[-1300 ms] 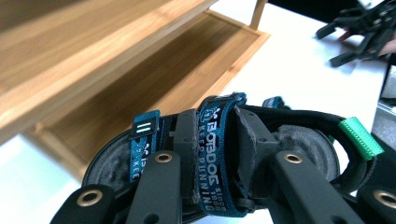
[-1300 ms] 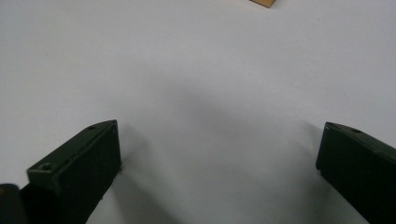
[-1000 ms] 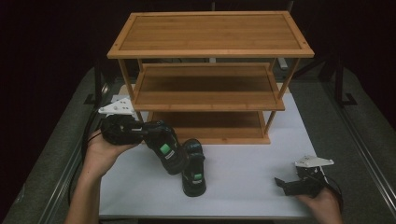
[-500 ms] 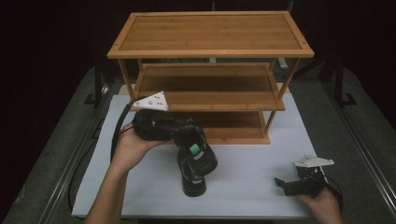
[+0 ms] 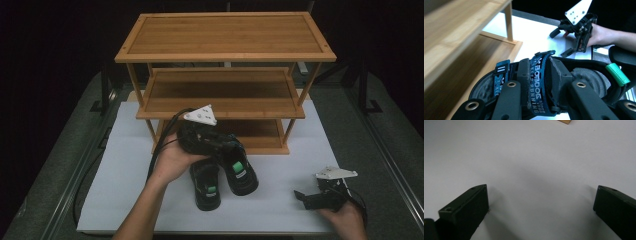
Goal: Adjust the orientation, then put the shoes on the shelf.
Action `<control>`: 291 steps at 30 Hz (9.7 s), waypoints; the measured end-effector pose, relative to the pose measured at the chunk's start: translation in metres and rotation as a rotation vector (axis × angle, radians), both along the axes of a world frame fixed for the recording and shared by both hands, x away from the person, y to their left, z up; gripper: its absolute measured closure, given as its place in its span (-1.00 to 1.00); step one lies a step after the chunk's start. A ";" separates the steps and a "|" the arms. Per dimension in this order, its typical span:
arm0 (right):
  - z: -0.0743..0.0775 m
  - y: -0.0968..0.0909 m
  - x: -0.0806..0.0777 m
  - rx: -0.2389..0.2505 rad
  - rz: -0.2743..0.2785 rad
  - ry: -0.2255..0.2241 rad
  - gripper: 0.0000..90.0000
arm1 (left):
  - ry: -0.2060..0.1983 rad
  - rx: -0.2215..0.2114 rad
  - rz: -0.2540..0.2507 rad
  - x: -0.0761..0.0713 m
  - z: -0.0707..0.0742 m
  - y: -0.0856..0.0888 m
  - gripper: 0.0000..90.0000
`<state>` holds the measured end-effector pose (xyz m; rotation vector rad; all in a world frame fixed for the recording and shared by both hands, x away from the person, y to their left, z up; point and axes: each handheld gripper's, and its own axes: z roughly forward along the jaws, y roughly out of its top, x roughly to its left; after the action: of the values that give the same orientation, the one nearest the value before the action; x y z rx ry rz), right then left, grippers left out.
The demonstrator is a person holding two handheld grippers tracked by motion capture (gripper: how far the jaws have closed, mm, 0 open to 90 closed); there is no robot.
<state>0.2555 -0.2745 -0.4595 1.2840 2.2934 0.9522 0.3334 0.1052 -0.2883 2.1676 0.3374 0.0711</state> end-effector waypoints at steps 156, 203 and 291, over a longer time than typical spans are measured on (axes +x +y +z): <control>0.069 0.155 0.085 0.227 0.605 0.038 0.36 | 0.029 0.122 0.369 -0.049 -0.148 0.191 -0.59; 0.060 0.148 0.067 0.187 0.524 0.027 0.52 | -0.016 0.103 0.162 -0.028 -0.107 0.075 0.53; 0.070 0.129 0.082 0.213 0.213 -0.142 -0.30 | -0.066 -0.012 0.371 -0.006 -0.104 0.093 -0.47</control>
<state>0.3373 -0.1451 -0.3894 1.0236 2.2988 1.3459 0.3275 0.1977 -0.3926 2.0614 0.6962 0.3464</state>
